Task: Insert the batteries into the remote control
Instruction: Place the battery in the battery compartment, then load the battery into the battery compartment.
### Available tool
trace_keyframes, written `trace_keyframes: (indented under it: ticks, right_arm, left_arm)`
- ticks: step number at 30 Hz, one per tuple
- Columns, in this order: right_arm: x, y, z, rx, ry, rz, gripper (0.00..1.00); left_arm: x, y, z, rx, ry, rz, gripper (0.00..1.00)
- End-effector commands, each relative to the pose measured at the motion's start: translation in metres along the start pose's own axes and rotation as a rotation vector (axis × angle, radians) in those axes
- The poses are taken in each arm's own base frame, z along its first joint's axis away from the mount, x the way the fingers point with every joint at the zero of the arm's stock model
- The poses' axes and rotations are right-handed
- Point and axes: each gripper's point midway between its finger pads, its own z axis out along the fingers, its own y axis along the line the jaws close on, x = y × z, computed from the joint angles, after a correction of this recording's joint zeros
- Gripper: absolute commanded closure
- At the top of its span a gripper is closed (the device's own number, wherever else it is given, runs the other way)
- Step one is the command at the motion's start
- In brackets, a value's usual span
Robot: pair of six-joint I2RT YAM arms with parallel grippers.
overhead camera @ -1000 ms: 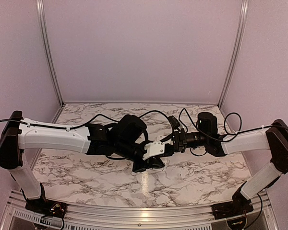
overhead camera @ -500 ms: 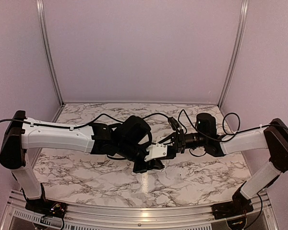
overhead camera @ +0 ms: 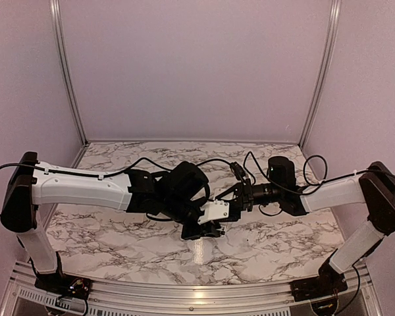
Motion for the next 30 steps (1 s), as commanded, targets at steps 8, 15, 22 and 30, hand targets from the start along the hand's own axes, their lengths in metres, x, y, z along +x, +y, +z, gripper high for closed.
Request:
trace_keyframes:
  ticks: [8, 15, 22, 30]
  right_arm:
    - [0.001, 0.013, 0.002, -0.059, 0.027, -0.021, 1.0]
    - [0.002, 0.004, 0.003, -0.048, 0.028, -0.003, 1.0]
    - [0.002, 0.002, 0.004, -0.049, 0.03, 0.002, 1.0]
    - [0.0, -0.003, 0.002, -0.043, 0.015, 0.006, 1.0]
  left_arm:
    - [0.014, 0.017, -0.001, -0.074, 0.07, -0.052, 0.57]
    - [-0.005, 0.029, -0.017, -0.141, -0.005, -0.061, 0.47]
    - [-0.015, 0.039, -0.029, -0.19, -0.056, -0.068, 0.39]
    - [-0.03, 0.061, -0.072, -0.332, -0.194, -0.187, 0.3]
